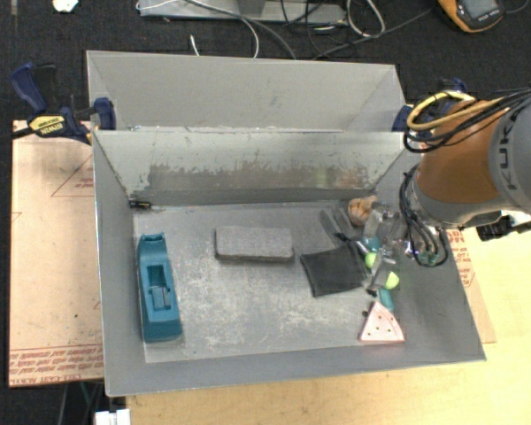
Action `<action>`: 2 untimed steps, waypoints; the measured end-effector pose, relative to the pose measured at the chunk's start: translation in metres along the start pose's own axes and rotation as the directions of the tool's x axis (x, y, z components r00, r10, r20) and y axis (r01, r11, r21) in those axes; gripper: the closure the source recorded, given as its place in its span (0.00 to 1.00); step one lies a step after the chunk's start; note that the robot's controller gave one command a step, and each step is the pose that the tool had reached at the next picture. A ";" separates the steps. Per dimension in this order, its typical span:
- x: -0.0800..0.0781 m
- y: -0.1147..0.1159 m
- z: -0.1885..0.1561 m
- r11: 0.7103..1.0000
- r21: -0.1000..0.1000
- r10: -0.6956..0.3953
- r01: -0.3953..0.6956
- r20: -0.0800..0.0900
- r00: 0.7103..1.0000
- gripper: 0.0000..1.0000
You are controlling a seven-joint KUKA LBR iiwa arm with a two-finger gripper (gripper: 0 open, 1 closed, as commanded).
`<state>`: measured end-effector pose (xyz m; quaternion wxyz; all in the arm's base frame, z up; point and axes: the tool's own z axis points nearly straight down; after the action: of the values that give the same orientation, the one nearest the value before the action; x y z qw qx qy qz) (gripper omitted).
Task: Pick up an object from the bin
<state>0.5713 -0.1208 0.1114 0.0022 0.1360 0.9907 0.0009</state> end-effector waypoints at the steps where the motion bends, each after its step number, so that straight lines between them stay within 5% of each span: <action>1: -0.009 -0.013 0.011 0.986 0.000 0.168 -0.168 -0.003 0.986 0.00; 2: -0.002 -0.006 0.043 0.959 -0.002 0.285 -0.285 0.001 0.959 0.00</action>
Offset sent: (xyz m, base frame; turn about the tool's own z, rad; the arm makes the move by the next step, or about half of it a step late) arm 0.0006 -0.0076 -0.0414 0.2903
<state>0.5720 -0.1275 0.0683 0.0028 0.2771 0.9608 0.0022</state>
